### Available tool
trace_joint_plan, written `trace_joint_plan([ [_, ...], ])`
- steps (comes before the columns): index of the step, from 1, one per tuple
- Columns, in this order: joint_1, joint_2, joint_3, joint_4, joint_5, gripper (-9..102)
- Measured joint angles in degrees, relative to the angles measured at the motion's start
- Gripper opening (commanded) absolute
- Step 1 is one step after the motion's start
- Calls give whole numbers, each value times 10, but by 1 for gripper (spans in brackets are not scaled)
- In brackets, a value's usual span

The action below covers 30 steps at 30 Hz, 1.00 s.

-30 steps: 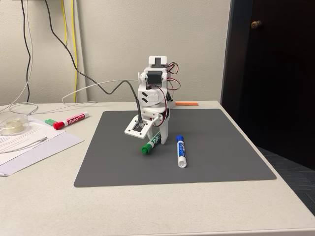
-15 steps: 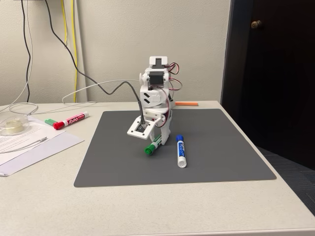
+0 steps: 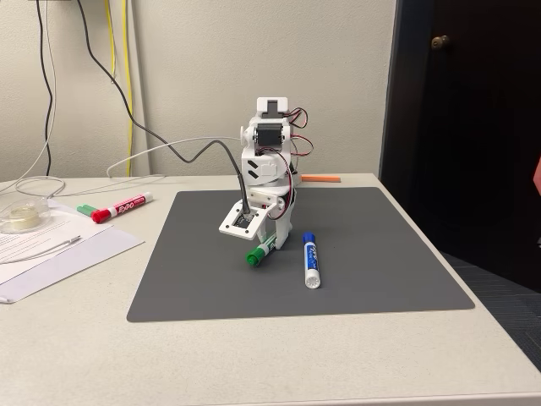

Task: Pick up the green marker.

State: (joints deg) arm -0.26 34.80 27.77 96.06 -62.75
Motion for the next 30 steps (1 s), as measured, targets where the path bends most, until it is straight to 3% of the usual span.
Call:
trace_joint_plan([
  [13,3,7,-40,37,68,6],
  [21,-10,201,84,43,151,6],
  [30,-69,575,205,45,367,5],
])
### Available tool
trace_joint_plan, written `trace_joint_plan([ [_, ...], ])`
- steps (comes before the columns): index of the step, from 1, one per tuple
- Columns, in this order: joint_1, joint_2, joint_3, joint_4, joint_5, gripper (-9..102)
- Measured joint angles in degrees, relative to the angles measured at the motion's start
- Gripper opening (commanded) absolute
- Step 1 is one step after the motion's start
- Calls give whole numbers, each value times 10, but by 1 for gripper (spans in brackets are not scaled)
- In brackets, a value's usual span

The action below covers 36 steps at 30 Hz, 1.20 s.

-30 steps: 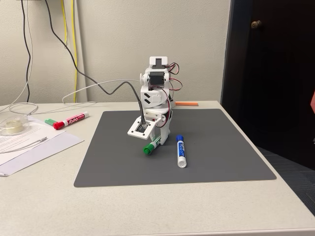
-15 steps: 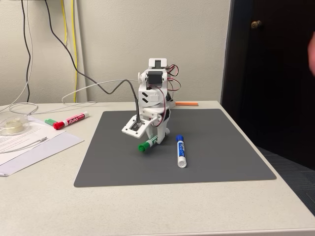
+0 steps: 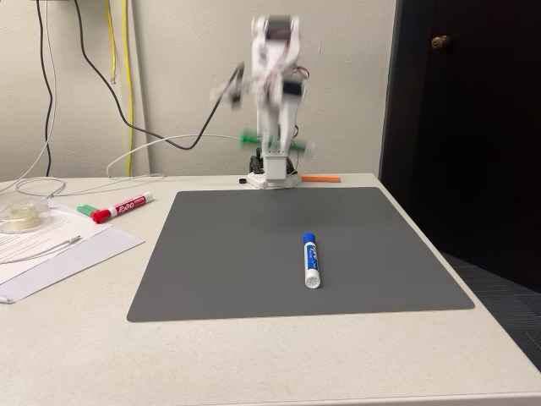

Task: Pick up the green marker.

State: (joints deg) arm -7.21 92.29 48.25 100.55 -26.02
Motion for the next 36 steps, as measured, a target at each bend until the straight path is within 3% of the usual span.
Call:
trace_joint_plan([
  [5,-12,102,10,-26,120,5],
  [12,-13,175,39,-57,165,5],
  [17,-11,277,185,-166,167,5],
  [24,13,512,519,-330,170,5],
  [30,33,669,693,-403,181,5],
  [36,49,729,764,-438,193,5],
])
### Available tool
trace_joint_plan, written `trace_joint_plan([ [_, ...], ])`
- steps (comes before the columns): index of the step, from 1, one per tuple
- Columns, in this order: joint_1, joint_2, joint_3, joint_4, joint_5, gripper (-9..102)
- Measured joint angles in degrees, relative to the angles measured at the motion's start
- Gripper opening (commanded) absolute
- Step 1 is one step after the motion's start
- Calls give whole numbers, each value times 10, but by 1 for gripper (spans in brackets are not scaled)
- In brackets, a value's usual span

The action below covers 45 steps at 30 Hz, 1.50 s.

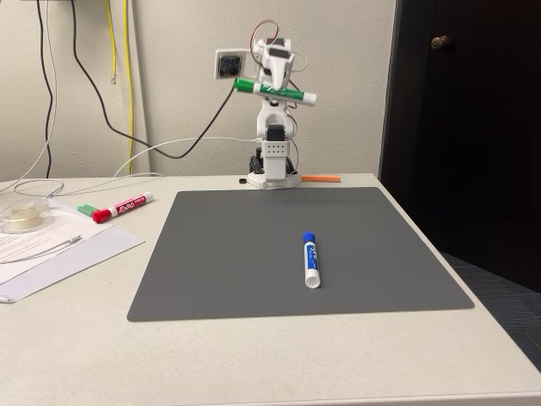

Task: Pick up the green marker.

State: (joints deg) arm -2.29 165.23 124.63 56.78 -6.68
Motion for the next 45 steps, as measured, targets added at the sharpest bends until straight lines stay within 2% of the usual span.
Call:
trace_joint_plan([
  [45,26,2,15,-20,38,5],
])
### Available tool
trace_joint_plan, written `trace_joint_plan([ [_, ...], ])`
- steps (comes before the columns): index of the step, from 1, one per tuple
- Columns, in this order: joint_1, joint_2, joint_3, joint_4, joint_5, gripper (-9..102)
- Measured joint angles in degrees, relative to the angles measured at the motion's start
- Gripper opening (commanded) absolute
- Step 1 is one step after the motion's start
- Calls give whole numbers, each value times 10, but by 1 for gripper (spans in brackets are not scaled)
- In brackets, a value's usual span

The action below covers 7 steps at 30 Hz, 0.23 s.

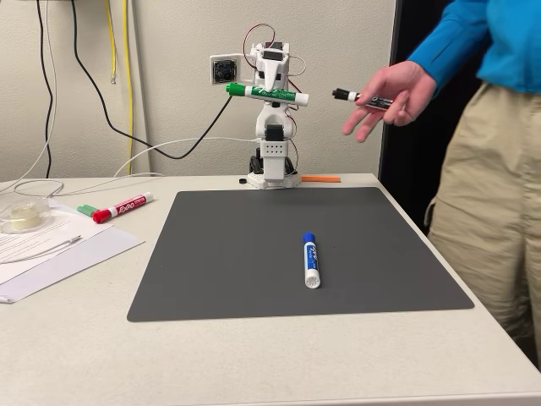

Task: Pick up the green marker.

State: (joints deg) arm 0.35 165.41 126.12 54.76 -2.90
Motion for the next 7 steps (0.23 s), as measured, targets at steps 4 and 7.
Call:
trace_joint_plan([
  [4,0,0,0,0,2,5],
  [7,0,0,0,0,7,5],
])
